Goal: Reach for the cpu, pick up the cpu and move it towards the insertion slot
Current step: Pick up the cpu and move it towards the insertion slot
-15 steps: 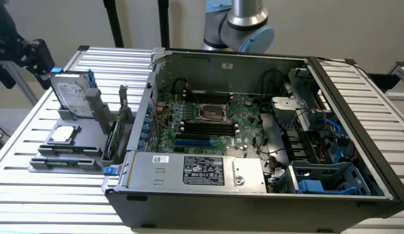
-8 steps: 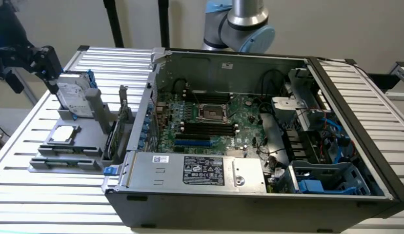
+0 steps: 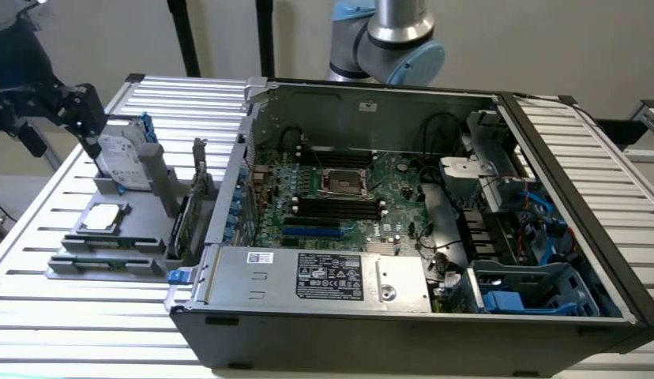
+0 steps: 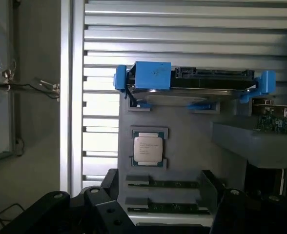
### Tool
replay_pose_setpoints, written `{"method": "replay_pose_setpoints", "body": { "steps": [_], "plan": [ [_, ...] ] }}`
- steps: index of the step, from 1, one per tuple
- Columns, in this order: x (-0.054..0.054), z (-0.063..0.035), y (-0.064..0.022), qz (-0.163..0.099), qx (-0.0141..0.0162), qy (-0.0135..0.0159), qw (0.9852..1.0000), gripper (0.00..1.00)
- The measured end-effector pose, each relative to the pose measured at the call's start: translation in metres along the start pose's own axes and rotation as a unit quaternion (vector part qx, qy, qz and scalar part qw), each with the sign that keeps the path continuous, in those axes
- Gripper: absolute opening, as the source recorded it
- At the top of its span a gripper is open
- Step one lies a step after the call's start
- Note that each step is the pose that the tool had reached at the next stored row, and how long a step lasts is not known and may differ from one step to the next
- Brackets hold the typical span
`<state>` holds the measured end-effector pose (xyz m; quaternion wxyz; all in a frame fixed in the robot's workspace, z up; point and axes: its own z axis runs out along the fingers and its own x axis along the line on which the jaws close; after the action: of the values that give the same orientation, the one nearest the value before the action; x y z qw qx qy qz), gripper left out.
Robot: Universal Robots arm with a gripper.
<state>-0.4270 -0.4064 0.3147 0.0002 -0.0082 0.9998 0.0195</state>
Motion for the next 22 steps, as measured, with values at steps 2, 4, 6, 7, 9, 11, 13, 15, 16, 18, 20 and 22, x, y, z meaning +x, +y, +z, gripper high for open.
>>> {"method": "replay_pose_setpoints", "body": {
  "steps": [2,4,6,7,9,11,13,15,16,18,20,22],
  "plan": [
    [0.0,0.0036,0.0012,0.0,0.0,0.0,1.0,0.77],
    [0.0,0.0074,0.0024,0.0,0.0,0.0,1.0,0.77],
    [0.0,0.0111,0.0035,0.0,0.0,0.0,1.0,0.77],
    [0.0,0.0129,0.004,0.0,0.0,0.0,1.0,0.77],
    [0.0,0.0166,0.0048,0.0,0.0,0.0,1.0,0.77],
    [0.0,0.0202,0.0053,0.0,0.0,0.0,1.0,0.77],
    [0.0,0.0239,0.0056,0.0,0.0,0.0,1.0,0.77],
    [0.0,0.0275,0.0057,0.0,0.0,0.0,1.0,0.77],
    [0.001,0.0293,0.0057,0.0,-0.0001,-0.0001,1.0,0.77],
    [0.001,0.0331,0.0056,0.001,0.0,0.0,1.0,0.77],
    [0.002,0.0367,0.0055,0.001,0.0,0.0,1.0,0.77],
    [0.003,0.0402,0.0053,0.001,0.0,0.0,1.0,0.77]
  ]
}}
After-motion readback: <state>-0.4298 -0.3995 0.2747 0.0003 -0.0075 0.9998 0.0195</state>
